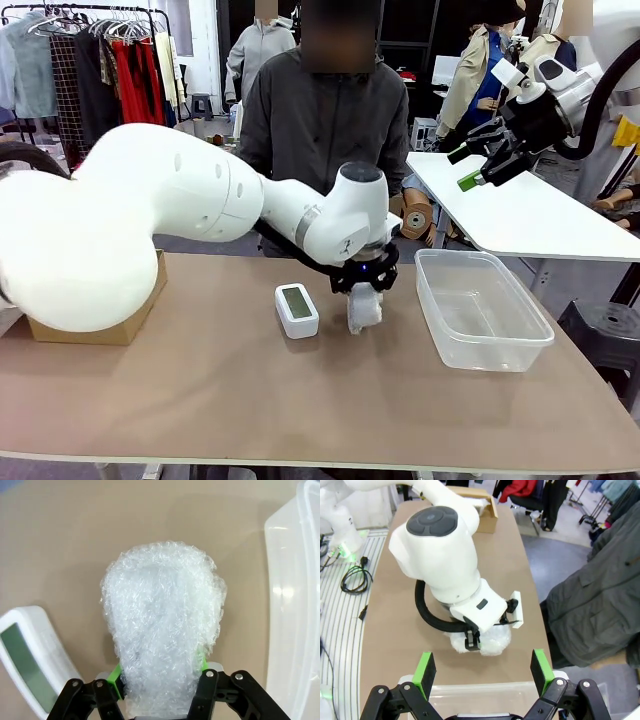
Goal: Separate and place wrapped and unwrapped clocks.
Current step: Pick up the Digital clock indicated by the person.
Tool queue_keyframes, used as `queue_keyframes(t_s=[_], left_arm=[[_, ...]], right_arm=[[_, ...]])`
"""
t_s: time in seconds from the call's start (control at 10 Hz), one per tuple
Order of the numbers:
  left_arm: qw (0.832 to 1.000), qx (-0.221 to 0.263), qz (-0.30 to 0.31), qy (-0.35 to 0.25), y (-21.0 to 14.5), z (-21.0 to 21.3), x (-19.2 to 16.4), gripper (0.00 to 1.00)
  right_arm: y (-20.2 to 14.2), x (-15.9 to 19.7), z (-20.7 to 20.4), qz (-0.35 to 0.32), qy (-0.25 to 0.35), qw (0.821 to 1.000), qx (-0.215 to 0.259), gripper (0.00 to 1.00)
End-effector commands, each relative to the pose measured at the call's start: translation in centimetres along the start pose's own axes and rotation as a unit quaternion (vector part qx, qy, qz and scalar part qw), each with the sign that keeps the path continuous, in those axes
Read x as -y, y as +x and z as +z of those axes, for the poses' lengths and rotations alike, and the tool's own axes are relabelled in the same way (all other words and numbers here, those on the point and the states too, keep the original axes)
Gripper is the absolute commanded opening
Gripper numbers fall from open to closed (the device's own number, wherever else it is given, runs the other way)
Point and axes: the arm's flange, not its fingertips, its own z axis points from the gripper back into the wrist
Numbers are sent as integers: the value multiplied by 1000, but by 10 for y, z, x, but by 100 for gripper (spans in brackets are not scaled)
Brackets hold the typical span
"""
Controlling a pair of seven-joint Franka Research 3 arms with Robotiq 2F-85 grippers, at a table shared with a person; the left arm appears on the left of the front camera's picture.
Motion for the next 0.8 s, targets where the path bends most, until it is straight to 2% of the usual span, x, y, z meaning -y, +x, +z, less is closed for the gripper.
queue_keyframes(t_s=[0.0, 0.4, 0.7], left_arm=[[999, -5, -39, 29, 22, 45, 2, 0], [993, -46, -94, 63, 65, 144, 18, 0], [989, -20, -115, 88, 96, 213, 31, 0]], right_arm=[[0, 0, 1, 3, -2, 1000, -5, 100], [0, 0, 1, 3, -2, 1000, -5, 100], [0, 0, 1, 3, -2, 1000, -5, 100]])
